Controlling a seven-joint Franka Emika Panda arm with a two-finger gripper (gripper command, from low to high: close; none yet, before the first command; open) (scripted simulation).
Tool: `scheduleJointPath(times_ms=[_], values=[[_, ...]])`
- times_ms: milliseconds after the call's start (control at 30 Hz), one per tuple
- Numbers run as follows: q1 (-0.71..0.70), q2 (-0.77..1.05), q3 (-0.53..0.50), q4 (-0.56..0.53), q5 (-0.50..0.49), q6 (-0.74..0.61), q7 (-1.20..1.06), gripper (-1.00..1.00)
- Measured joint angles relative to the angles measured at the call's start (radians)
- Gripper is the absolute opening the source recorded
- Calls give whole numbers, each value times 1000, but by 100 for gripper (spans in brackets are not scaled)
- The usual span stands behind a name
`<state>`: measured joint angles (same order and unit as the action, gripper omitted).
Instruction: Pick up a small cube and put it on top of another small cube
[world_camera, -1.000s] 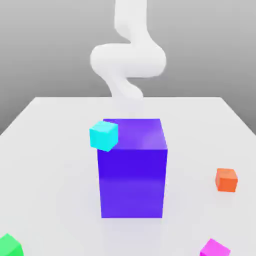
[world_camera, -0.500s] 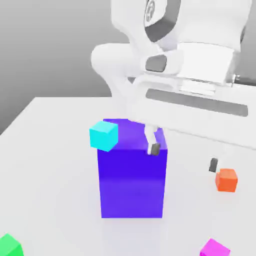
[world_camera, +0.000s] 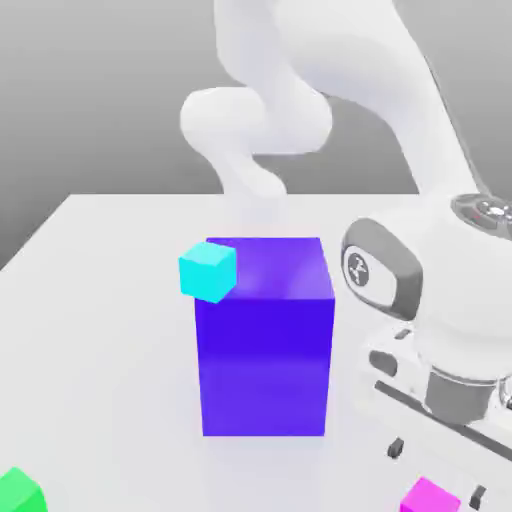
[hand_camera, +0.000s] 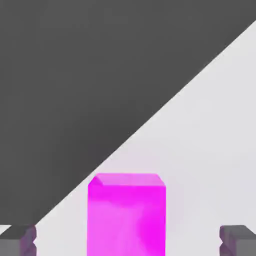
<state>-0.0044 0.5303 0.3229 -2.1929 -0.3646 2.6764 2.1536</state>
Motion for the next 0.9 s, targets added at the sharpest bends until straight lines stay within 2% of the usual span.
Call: scheduleJointPath(times_ms=[33, 267, 400, 900], values=[[17, 33, -20, 8, -15, 24, 13, -100], [21, 39, -24, 10, -17, 31, 15, -100], [-34, -84, 35, -21, 58, -59, -38, -100], [-469, -181, -191, 16, 280, -156, -190, -100]])
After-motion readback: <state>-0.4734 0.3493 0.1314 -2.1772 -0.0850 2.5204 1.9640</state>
